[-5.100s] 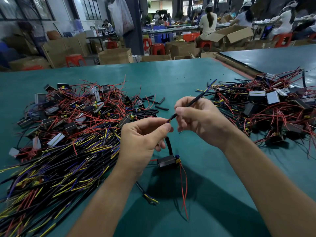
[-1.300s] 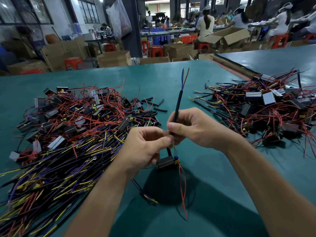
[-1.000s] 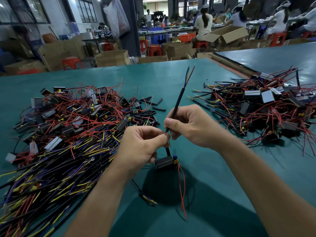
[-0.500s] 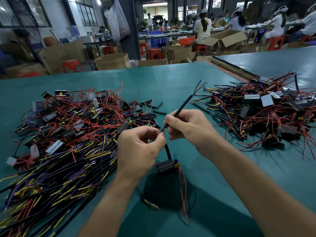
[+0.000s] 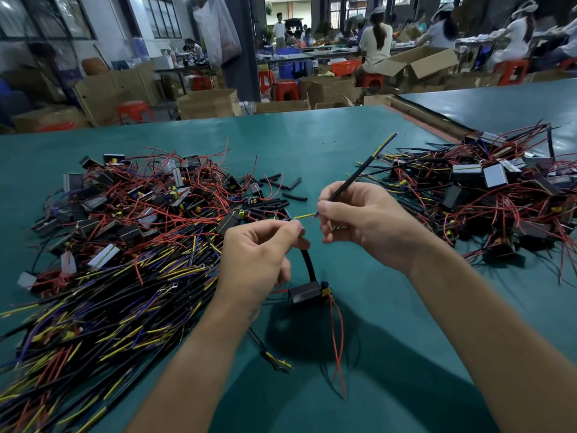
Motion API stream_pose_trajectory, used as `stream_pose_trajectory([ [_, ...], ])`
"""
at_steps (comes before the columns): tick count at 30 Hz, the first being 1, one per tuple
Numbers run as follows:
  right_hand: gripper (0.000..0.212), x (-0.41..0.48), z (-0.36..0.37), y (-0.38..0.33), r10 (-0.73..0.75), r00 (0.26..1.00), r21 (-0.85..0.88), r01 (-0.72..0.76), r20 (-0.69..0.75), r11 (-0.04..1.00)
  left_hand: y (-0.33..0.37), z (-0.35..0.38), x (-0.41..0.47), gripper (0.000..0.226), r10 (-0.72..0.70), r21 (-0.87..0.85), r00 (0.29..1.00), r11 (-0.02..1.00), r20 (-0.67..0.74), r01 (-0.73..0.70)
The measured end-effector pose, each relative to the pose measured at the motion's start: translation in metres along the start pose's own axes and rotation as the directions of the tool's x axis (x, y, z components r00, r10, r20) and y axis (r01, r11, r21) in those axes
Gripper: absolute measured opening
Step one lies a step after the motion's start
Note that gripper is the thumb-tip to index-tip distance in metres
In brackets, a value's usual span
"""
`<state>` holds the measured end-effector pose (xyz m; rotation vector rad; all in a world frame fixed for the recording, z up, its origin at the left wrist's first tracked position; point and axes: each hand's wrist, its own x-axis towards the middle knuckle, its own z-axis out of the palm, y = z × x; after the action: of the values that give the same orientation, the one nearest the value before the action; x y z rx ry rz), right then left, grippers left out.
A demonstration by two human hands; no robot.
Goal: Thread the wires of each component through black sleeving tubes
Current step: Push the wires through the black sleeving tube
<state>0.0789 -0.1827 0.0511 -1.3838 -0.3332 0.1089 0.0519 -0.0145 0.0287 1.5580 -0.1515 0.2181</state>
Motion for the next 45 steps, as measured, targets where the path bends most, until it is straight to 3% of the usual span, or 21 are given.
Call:
stream_pose_trajectory([
  [9, 0.012, -0.0018, 0.0044, 0.0002, 0.022, 0.998, -0.055, -0.019, 0.056, 0.998, 0.0038, -0.0012, 0.0002, 0.017, -0.050, -0.106, 0.996, 0.993, 0.072, 0.057],
  [18, 0.021, -0.0026, 0.0053, 0.0031, 0.005, 0.999, -0.150, 0.001, 0.040, 0.989, -0.0018, -0.0055, 0.0029, 0.007, 0.019, -0.044, 0.999, 0.999, 0.051, -0.017],
  [28, 0.022, -0.0052, 0.0055, 0.0000, 0.056, 0.993, -0.272, -0.025, 0.108, 0.962, -0.0027, -0.0027, 0.0038, 0.017, -0.018, -0.032, 0.999, 0.999, 0.041, 0.019],
  [38, 0.020, -0.0048, 0.0031, -0.0009, 0.025, 0.985, -0.133, -0.002, 0.171, 0.991, 0.0001, -0.0039, 0.0041, 0.015, -0.042, -0.064, 0.997, 0.997, 0.071, 0.047],
  [42, 0.024, -0.0047, 0.0056, 0.0008, -0.078, 0.987, -0.318, 0.119, 0.140, 0.941, 0.0000, -0.0046, 0.0042, 0.023, -0.146, -0.143, 0.987, 0.977, 0.071, 0.155],
  [45, 0.023, -0.0032, 0.0058, 0.0026, -0.139, 0.985, -0.404, 0.168, 0.101, 0.899, -0.0001, -0.0033, 0.0042, 0.018, -0.132, -0.115, 0.991, 0.984, 0.036, 0.135],
])
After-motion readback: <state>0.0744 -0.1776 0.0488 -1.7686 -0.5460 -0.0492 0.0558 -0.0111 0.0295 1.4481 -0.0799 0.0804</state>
